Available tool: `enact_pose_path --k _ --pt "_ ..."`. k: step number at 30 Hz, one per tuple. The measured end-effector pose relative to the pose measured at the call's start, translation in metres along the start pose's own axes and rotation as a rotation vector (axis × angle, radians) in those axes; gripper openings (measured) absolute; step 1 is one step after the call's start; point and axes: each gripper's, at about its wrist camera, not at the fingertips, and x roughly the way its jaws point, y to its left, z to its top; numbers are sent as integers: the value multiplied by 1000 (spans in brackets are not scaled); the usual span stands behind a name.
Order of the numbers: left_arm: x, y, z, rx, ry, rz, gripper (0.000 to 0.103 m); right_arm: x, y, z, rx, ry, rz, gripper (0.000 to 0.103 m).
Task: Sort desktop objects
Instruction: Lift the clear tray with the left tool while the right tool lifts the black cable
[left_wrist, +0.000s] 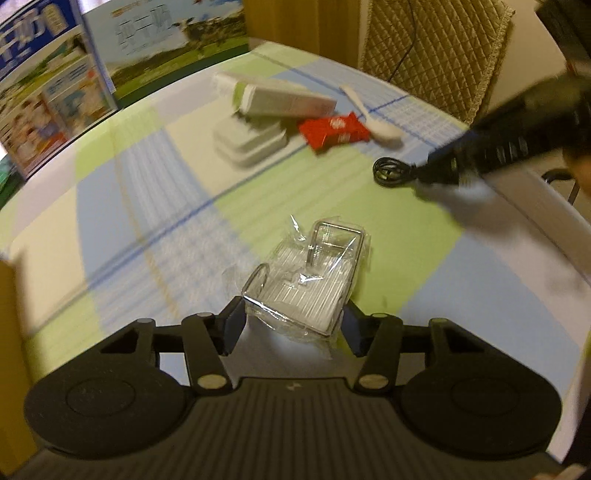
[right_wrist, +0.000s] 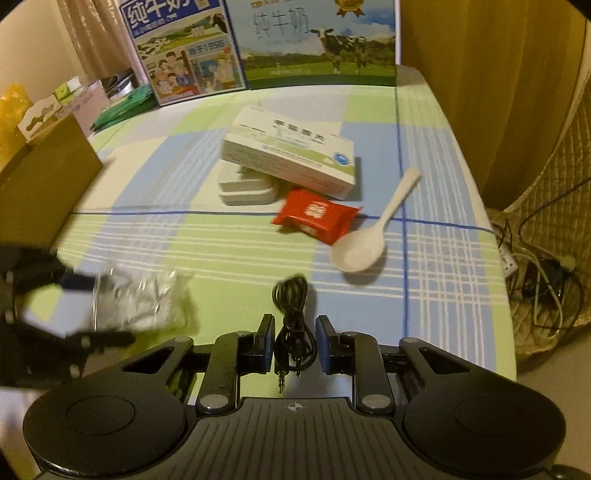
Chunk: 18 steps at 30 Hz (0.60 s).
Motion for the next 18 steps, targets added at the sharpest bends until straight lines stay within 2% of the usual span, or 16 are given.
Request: enact_pose_path --k 6,9,13,15,18 --pt "-25 -7 -41 -15 -3 13 51 -3 48 -4 -51 88 27 21" --pt "-35 -11 -52 43 -39 3 57 2 78 -15 -114 141 1 21" --pt "-44 -13 -57 140 -82 21 68 8 94 -30 -129 168 -21 21" --pt "-42 -12 -60 164 -95 0 69 8 99 -36 -132 156 -45 23" --pt "-37 -13 -62 217 -108 -15 69 10 100 -41 -132 137 -66 36"
